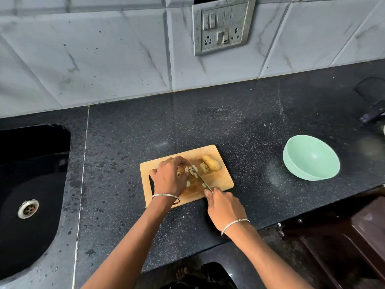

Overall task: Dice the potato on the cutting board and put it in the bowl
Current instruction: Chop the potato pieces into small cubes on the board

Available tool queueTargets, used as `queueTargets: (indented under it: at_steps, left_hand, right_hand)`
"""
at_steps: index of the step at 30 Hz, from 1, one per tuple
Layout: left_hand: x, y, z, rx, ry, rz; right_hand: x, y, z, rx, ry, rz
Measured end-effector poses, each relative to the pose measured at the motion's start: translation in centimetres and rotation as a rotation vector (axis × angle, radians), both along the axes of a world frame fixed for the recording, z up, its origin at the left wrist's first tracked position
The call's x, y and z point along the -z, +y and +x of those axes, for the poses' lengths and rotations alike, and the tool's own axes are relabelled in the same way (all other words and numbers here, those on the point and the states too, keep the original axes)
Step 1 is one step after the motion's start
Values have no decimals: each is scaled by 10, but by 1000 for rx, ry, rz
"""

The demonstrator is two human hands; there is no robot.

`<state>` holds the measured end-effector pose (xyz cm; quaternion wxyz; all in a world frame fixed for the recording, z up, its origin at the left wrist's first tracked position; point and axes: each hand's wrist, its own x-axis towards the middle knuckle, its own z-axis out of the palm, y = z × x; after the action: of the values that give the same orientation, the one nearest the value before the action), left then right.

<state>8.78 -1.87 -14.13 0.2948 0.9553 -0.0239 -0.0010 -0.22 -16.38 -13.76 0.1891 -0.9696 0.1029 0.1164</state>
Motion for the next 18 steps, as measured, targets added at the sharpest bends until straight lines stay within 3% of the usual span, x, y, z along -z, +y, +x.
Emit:
queueTargets:
  at_steps: [4, 12, 18]
  left_hand:
    - [-3, 6, -3, 183, -43, 164]
    - [-7, 8, 3, 304, -143, 335]
    - [1, 11, 6, 213, -106, 245]
  right_hand:
    - [1, 3, -3, -8, 7, 38]
    - [-22, -21, 2, -102, 0, 109]
    - [-27, -55, 11, -2, 58, 206]
